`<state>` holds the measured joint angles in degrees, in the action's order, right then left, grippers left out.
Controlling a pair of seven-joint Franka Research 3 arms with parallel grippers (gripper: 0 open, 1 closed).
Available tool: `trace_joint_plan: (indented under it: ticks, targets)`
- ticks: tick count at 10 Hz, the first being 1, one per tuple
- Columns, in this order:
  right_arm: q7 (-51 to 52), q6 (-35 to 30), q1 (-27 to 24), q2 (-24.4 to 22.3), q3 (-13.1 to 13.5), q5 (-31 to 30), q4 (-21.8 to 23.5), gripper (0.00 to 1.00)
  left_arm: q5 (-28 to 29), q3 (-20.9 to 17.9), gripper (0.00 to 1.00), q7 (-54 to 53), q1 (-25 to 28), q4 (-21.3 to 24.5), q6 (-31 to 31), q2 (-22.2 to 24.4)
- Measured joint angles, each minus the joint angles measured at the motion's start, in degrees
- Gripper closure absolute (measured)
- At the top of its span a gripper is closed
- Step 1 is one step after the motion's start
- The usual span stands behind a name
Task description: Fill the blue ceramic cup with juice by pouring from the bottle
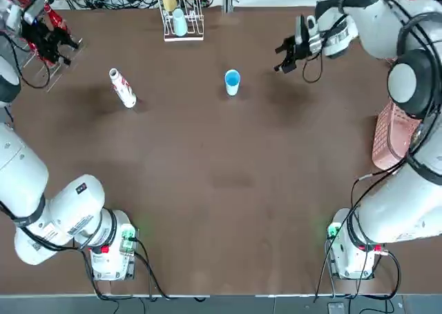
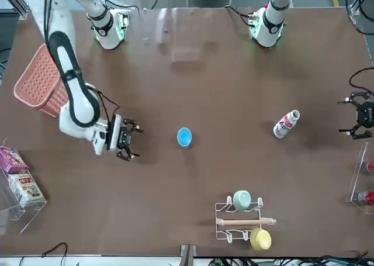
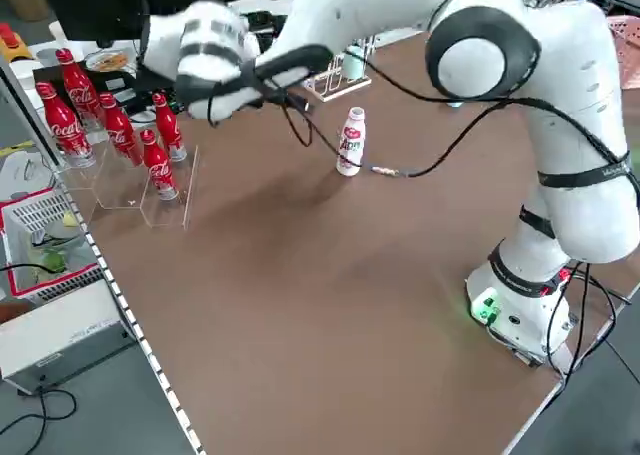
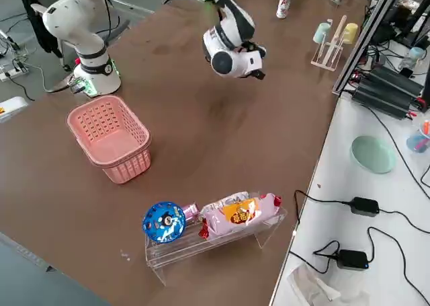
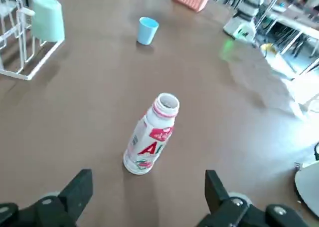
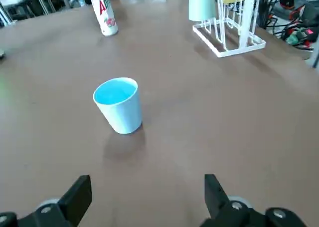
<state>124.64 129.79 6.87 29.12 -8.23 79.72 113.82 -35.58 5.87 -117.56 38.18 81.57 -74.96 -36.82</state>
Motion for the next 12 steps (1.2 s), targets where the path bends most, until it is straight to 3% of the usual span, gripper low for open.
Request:
trace_joint_plan:
  ticks: [2, 4, 9, 12]
  targets:
    - [5.5, 1.5, 5.0, 3.4, -0.3, 7.7, 0.4, 0.00, -2.0, 0.1, 0.00, -6.7, 1.5, 2.1, 1.0, -4.0]
    - [6.1, 3.0, 8.2, 4.7, -0.3, 8.7, 0.4, 0.00, -4.6, 0.4, 0.00, -11.7, 1.5, 3.4, 1.9, -7.9]
    - [13.1, 4.7, 10.5, 6.3, -0.2, 17.2, 0.2, 0.00, -10.2, 2.0, 0.01, -18.2, 0.8, 5.6, 1.5, -13.9]
    - [14.5, 6.0, 11.1, 7.7, -0.1, 19.2, -1.6, 0.00, -12.4, 4.2, 0.01, -18.3, 0.8, 7.8, -0.2, -15.2]
